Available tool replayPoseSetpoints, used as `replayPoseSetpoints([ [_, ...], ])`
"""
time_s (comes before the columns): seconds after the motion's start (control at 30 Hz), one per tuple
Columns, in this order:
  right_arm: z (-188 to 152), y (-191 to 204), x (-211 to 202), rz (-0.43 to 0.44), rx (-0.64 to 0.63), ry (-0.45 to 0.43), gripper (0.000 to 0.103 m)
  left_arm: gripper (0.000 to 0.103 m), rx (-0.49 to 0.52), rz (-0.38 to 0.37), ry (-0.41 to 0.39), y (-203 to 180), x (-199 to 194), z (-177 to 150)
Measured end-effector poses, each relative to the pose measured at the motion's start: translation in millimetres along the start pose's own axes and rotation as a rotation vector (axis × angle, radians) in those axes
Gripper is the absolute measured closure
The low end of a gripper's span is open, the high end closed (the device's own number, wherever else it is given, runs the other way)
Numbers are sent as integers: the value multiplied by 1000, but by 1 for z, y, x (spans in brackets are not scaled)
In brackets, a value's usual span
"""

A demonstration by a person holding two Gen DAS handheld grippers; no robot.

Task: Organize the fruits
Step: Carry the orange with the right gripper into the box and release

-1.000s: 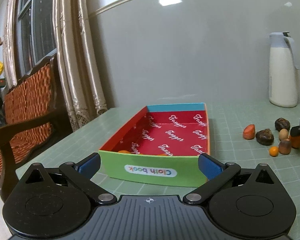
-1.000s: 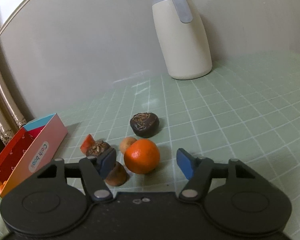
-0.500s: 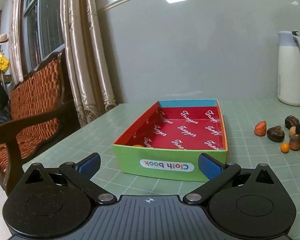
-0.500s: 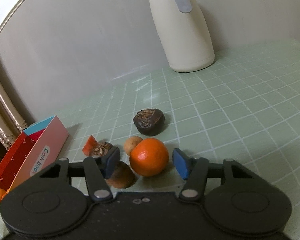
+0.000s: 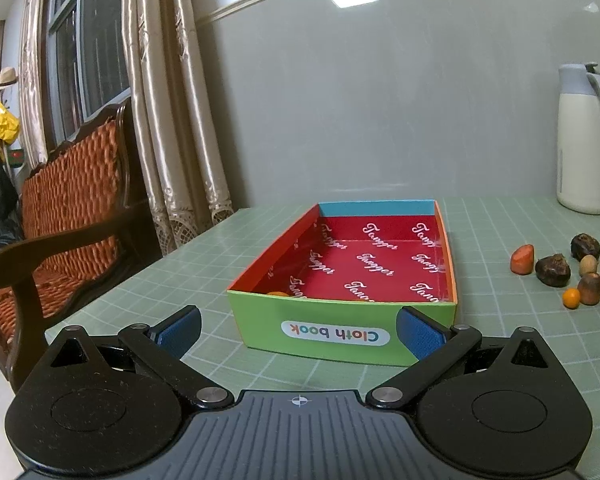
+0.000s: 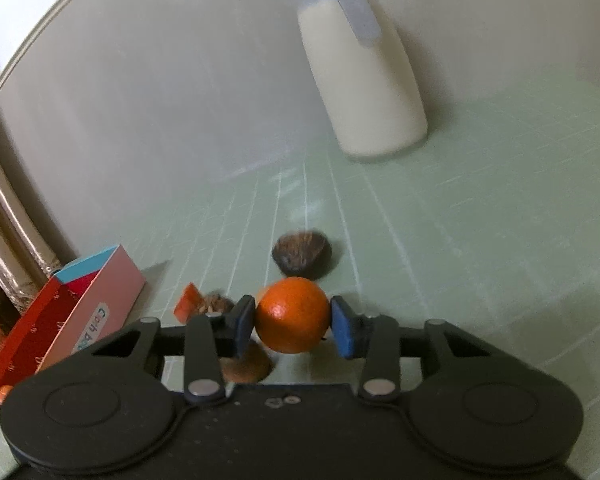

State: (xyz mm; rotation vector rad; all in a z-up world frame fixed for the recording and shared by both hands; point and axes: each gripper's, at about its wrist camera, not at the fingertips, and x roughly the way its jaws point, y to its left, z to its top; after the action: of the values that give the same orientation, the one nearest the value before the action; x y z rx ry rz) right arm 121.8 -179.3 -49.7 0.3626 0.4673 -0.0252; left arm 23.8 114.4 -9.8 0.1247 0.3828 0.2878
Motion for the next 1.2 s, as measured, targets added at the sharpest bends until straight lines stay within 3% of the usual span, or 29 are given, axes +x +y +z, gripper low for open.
replayPoseSetpoints([
  [0.2, 1, 10, -7, 43, -43, -25, 63, 0, -16, 25, -3, 9, 0, -2],
  [0.33, 1, 26, -11, 116, -69, -29, 63, 0, -39, 76, -4, 26, 2, -5],
  [0.77, -22, 139, -2, 391, -220, 46, 63, 0, -181, 193, 70, 94, 15, -23],
  [0.97, -32, 168, -1, 432, -293, 29, 63, 0, -188, 207, 86, 105, 17, -29],
  [1.2, -38, 168, -4, 445, -319, 26, 60, 0, -179, 196, 89, 101, 19, -29],
])
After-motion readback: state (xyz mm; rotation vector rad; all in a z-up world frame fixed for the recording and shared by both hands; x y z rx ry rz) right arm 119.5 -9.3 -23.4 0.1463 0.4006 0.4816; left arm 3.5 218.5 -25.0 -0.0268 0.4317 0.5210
